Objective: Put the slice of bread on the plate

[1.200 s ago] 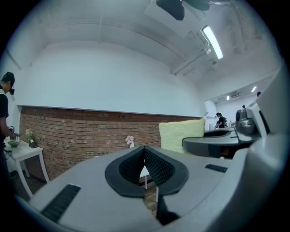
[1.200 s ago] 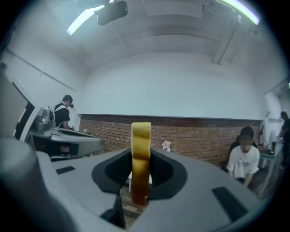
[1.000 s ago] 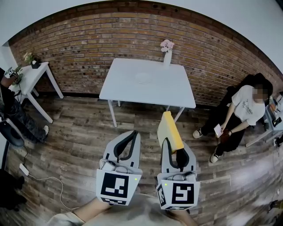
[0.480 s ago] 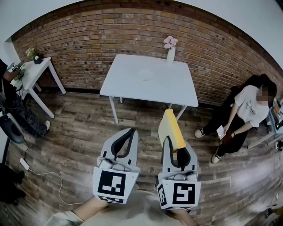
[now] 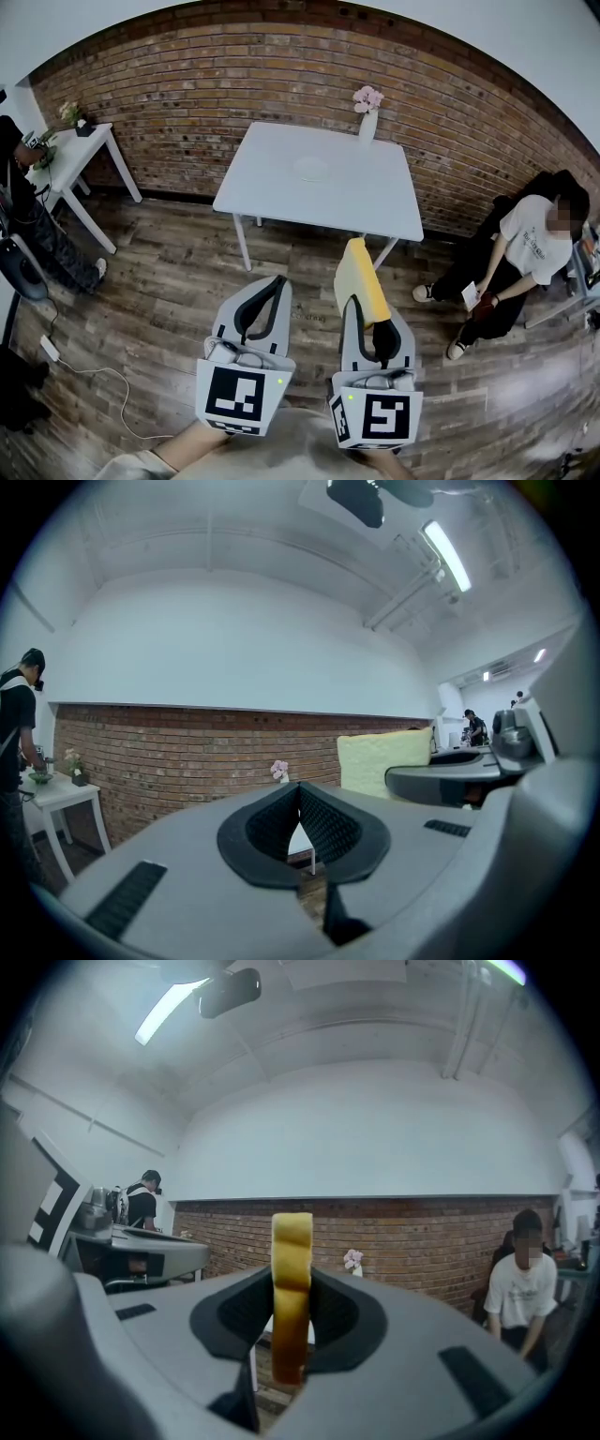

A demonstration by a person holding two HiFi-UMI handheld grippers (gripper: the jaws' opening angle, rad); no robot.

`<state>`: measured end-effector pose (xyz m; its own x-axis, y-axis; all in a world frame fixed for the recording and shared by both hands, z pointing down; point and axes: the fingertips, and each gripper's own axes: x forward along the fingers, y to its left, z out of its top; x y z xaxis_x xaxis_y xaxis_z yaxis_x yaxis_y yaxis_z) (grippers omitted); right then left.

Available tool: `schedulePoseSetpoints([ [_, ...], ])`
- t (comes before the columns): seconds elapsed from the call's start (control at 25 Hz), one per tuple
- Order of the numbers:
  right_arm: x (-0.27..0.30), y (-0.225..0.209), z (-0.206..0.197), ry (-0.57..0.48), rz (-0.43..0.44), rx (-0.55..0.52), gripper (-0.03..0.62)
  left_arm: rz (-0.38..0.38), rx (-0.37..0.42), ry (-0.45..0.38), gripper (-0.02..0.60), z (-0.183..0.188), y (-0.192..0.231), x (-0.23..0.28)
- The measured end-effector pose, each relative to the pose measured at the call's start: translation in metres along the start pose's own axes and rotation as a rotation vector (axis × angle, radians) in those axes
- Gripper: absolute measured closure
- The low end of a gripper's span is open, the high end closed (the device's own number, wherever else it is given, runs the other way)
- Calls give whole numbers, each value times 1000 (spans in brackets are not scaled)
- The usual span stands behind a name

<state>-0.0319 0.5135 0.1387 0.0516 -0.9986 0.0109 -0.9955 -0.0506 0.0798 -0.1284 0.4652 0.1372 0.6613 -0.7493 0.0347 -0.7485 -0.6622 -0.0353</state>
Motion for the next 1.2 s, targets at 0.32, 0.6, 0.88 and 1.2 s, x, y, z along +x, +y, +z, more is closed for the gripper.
schedulePoseSetpoints([
  [0.32, 32, -10, -6, 5, -18, -18, 500, -23, -11, -10, 572, -6, 12, 33],
  [0.6, 89, -21, -12, 11, -33, -17, 500, -40, -23, 0, 572, -14, 41, 89],
  [0.88, 170, -27, -9, 25, -32, -16, 500, -53, -26, 26, 572, -14, 85, 159],
  [1.2, 255, -37, -20, 70, -45, -8, 500, -87, -56, 63, 572, -27, 128, 237],
])
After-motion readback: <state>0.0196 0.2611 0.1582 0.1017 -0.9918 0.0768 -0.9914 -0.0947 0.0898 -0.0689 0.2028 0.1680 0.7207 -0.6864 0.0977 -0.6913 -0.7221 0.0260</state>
